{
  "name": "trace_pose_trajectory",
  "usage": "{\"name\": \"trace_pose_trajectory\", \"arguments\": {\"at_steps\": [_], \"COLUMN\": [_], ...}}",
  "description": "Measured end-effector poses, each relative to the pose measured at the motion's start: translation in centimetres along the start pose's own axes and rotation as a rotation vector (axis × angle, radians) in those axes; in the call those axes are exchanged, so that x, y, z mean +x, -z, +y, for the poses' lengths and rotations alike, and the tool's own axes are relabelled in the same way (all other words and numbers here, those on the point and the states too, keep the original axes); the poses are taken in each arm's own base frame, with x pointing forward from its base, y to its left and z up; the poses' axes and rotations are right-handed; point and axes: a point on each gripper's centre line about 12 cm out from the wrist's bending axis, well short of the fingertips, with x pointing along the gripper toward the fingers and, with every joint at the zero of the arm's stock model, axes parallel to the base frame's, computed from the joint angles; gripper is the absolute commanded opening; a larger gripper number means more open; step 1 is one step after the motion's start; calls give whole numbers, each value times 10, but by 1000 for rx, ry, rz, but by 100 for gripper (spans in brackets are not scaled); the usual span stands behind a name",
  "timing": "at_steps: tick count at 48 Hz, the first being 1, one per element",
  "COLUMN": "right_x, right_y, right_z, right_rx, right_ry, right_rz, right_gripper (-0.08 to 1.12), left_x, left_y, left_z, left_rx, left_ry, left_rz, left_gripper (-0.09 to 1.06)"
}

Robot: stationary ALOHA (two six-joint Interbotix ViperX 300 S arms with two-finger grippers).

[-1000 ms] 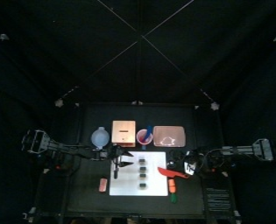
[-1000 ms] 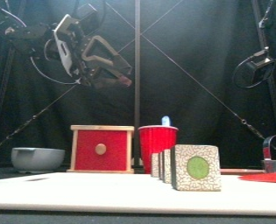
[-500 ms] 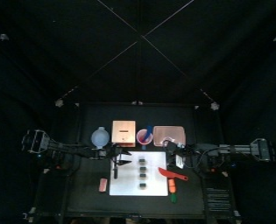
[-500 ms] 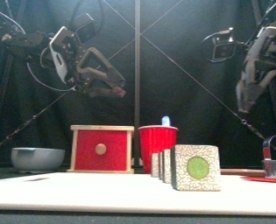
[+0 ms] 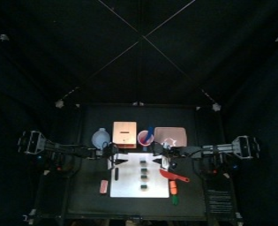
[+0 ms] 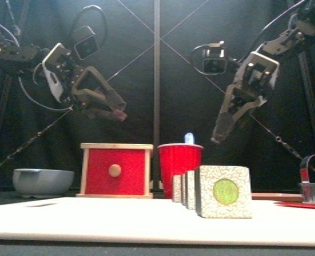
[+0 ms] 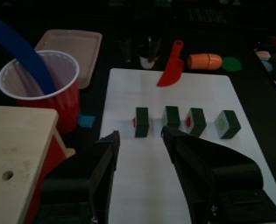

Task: Place sushi on board then cut the sushi with the knife then place the pieces on the plate
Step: Place the 4 sushi pieces on the plate

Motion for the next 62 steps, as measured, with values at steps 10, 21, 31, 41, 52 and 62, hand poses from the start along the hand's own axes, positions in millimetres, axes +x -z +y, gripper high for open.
{"name": "trace_pose_trajectory", "arguments": {"at_steps": [10,21,31,41,52,62], "right_x": [32,47,55,59,72,75], "right_y": [-7,-7,-6,-6,1,1], "right_z": [9,11,9,9,6,2], "right_rx": [-30,-35,-50,-56,-60,-60], "right_ry": [-8,-5,2,5,12,20], "right_rz": [42,87,101,109,140,145], "right_gripper": [83,85,85,84,76,56], "left_x": [-1,-4,-5,-6,-6,-6], "left_y": [5,12,15,18,19,19], "left_z": [1,1,2,2,2,2], "left_rx": [1,1,1,1,1,-1], "left_ry": [-2,-3,-4,-4,-5,-6], "left_rz": [14,32,40,46,49,52], "left_gripper": [81,81,81,81,81,81]}}
